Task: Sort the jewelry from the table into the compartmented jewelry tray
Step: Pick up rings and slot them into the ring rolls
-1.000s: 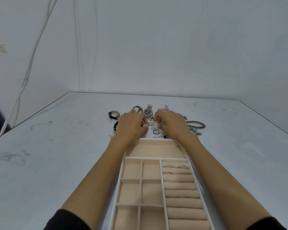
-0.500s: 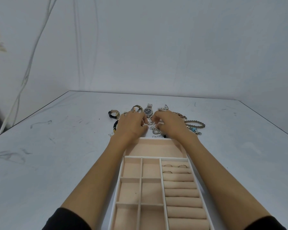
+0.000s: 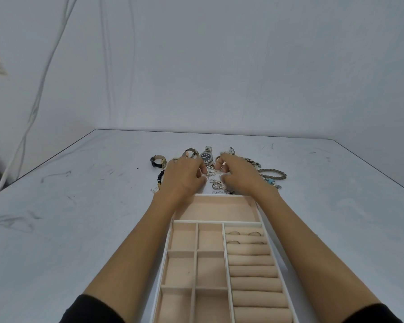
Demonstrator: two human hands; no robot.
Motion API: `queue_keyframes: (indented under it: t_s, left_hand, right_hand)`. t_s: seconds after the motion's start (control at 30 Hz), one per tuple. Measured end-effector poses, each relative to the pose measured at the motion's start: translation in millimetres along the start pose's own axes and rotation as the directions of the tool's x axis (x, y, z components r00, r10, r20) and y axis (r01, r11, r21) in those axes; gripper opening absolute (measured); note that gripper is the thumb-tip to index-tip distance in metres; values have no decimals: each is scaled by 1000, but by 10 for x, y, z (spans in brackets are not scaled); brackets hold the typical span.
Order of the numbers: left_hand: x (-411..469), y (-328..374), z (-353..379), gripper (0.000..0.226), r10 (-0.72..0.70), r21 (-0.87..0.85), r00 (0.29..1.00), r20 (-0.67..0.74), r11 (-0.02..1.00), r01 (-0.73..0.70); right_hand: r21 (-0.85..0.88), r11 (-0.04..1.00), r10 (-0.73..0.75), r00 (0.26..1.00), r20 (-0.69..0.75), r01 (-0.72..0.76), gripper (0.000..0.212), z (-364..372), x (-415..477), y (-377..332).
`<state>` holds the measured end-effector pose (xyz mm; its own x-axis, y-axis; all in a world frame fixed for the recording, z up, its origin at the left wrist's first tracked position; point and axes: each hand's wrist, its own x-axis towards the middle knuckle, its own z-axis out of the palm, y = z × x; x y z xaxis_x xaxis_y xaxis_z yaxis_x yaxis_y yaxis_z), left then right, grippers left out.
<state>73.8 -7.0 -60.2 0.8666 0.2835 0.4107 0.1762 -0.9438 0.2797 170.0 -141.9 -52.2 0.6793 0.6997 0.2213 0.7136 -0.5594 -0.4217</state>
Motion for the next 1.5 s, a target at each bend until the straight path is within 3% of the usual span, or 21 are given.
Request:
queue_keyframes:
  t_s: [0.2, 0.4, 0.53, 0.87, 1.2, 1.5]
  left_hand:
    - [-23, 13, -45, 5, 20, -9, 998, -57, 1000, -20]
    - [-142, 101, -270, 4, -4, -170, 988, -156, 985, -23]
    - [-323, 274, -436, 3, -42, -327, 976, -211, 945, -30]
    - [-931, 509, -537, 6, 1, -538, 992, -125, 840, -69]
    - [-1268, 602, -590, 10, 78, -672, 997, -7, 738, -62]
    - [-1267, 582, -591, 12, 62, -666, 998, -7, 744, -51]
  right_hand:
    - [16, 1000, 13, 989, -145, -11, 22, -47, -24, 4]
    - [363, 932, 113, 942, -316, 10, 13, -367, -232, -98]
    - [457, 889, 95, 959, -267, 39, 8, -488, -590, -245]
    - [642, 762, 16, 990, -143, 81, 9, -499, -1478, -252]
    - [610, 792, 18, 997, -74, 31, 9, -501, -1894, -211]
    - [537, 844, 23, 998, -50, 8, 12, -476, -1919, -165]
